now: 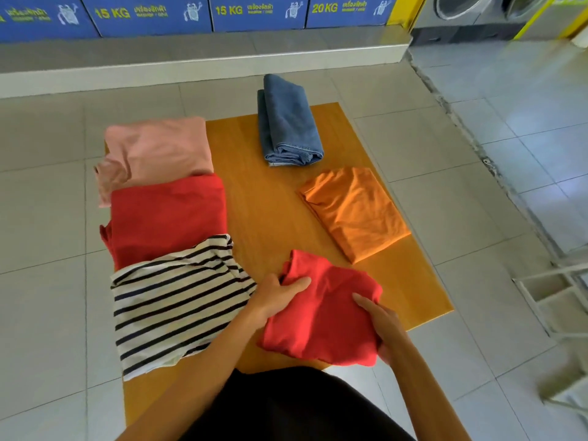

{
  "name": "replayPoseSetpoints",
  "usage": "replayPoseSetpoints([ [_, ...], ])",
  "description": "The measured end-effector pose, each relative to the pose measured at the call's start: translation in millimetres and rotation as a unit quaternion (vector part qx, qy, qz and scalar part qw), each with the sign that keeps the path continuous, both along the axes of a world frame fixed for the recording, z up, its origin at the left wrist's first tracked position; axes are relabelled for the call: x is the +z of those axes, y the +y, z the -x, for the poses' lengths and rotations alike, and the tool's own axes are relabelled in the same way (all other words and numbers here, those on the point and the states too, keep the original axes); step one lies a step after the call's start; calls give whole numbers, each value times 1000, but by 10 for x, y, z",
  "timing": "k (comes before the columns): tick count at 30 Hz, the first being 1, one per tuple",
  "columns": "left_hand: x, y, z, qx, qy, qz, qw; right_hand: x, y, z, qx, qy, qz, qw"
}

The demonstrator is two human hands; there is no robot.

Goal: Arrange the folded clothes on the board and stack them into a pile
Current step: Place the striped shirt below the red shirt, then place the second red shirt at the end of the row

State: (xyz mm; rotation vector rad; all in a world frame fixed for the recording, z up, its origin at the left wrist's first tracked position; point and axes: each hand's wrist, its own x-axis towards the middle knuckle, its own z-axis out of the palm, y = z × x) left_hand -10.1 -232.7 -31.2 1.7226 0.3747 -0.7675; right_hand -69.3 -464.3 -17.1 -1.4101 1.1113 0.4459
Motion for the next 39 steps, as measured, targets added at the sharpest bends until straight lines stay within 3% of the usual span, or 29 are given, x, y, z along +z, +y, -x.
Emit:
replayPoseSetpoints([
  [5,388,749,489,90,39,147,984,252,346,-132,102,-82,-98,987],
  [12,510,1761,1539,233,73,131,961,405,1229,-220,398,-104,-157,898],
  [15,438,1969,2043,296,98,116,943,282,1585,-98,465,-66,-180,864],
  [17,313,1969,2269,339,118,81,930,150,1754,13,490,-36,-173,854],
  [20,59,1868,2394,389,96,-83,912,-104,1874,121,533,-42,-52,844],
  [25,-120,1897,2327,375,24,-212,902,-191,1966,68,552,-49,10,832],
  [32,-251,1895,2248,364,17,-267,892,-176,1965,127,542,-74,70,834],
  [39,-96,1895,2033,368,8,-291,883,-20,1902,61,563,-105,136,808],
])
